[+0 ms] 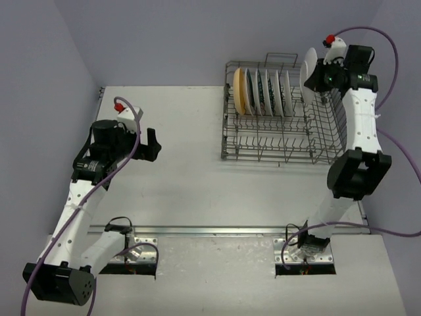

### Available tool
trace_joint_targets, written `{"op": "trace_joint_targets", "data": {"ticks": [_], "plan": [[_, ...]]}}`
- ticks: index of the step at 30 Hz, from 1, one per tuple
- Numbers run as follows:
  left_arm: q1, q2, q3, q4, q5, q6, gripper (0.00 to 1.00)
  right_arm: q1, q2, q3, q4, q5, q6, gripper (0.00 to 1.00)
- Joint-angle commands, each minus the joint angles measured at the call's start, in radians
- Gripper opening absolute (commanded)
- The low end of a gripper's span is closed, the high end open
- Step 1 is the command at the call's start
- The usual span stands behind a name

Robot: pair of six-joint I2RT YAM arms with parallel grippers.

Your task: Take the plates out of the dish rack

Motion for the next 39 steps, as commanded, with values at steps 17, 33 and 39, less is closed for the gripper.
{"op": "trace_joint_targets", "data": {"ticks": [17,33,39], "plan": [[0.069,0.155,0.601,-0.177,0.511,-0.195,0.99,0.939,-0.744,-0.967,0.881,0.514,-1.309,0.0],[0.069,0.277,0.479,-0.337,0.652,-0.035,0.68,1.191,-0.673,-1.259,1.38,0.534,-1.728,0.0],[0.069,0.278,0.452,-0.338,0.676,-0.019,0.39,1.206,-0.653,-1.305,1.431,0.512,-1.759,0.0]]}}
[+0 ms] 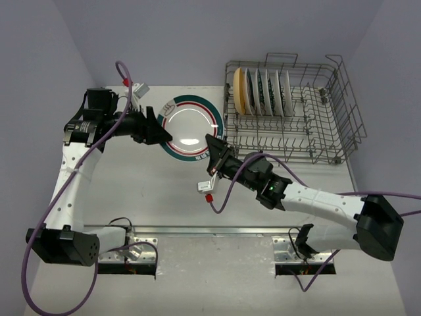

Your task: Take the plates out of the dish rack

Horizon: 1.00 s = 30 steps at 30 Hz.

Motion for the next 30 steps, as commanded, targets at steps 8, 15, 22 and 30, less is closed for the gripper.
{"op": "trace_joint_targets", "data": {"ticks": [8,15,22,30], "plan": [[0.012,-0.027,-0.092,0.097,0.054,-0.016,0.0,0.012,0.011,-0.024,0.162,0.029,-0.041,0.48],[0.086,0.083,0.012,0.185,0.056,-0.064,0.0,0.003,-0.056,0.008,0.031,0.146,0.108,0.96],[0.133,0.316,0.054,0.383,-0.007,-0.211,0.0,-0.115,-0.188,0.06,-0.293,0.24,0.453,0.99],[0.133,0.611,0.074,0.551,-0.104,-0.257,0.0,-0.434,-0.209,0.446,-0.854,0.127,1.312,0.99]]}}
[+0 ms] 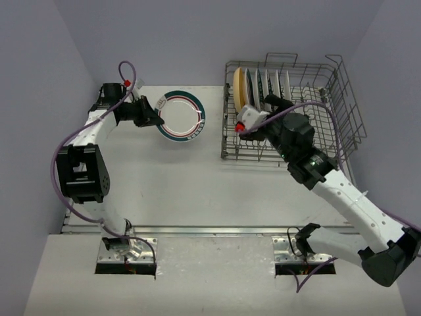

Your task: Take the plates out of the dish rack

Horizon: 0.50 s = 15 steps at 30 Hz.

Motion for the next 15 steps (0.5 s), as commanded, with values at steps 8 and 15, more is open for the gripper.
{"op": "trace_joint_targets", "data": {"ticks": [8,15], "plan": [[0.004,0.334,0.145,0.22,-0.071,-0.122,0.0,-0.281,-0.058,0.155,-0.449,-0.219,0.869,0.99],[0.004,0.447,0.196,0.235,-0.097,-0.163,0.06,-0.348,-0.052,0.152,-0.502,-0.29,0.99,0.99]]}}
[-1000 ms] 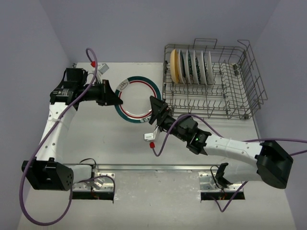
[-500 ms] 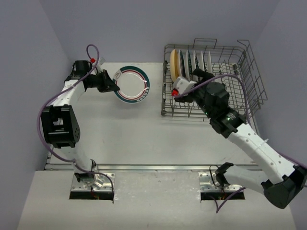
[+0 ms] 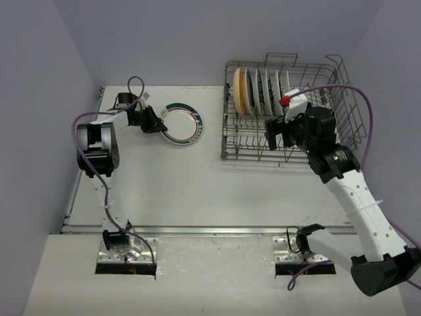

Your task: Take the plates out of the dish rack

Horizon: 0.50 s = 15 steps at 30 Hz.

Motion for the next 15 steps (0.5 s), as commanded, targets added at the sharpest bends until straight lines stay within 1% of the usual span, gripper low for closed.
{"op": "trace_joint_targets", "data": {"ticks": [1,5,9,12,13,15], "plan": [[0.005,0.022,0.077,0.064,0.006,-0.036,0.11,-0.026,0.001,0.036,-0.039,-0.077,0.149,0.99],[0.004,0.032,0.085,0.042,-0.051,-0.028,0.26,-0.041,0.015,0.061,-0.041,-0.088,0.187,0.99],[0.006,0.018,0.095,0.017,-0.096,-0.014,0.46,-0.062,0.051,0.114,-0.051,-0.106,0.213,0.99],[0.007,-0.004,0.113,-0.045,-0.148,0.007,0.53,-0.085,0.083,0.176,-0.062,-0.106,0.224,0.99],[0.007,-0.018,0.123,-0.072,-0.185,0.021,0.55,-0.095,0.099,0.208,-0.071,-0.109,0.228,0.99],[0.008,-0.054,0.138,-0.118,-0.279,0.053,0.56,-0.111,0.125,0.252,-0.089,-0.106,0.236,0.99]]}}
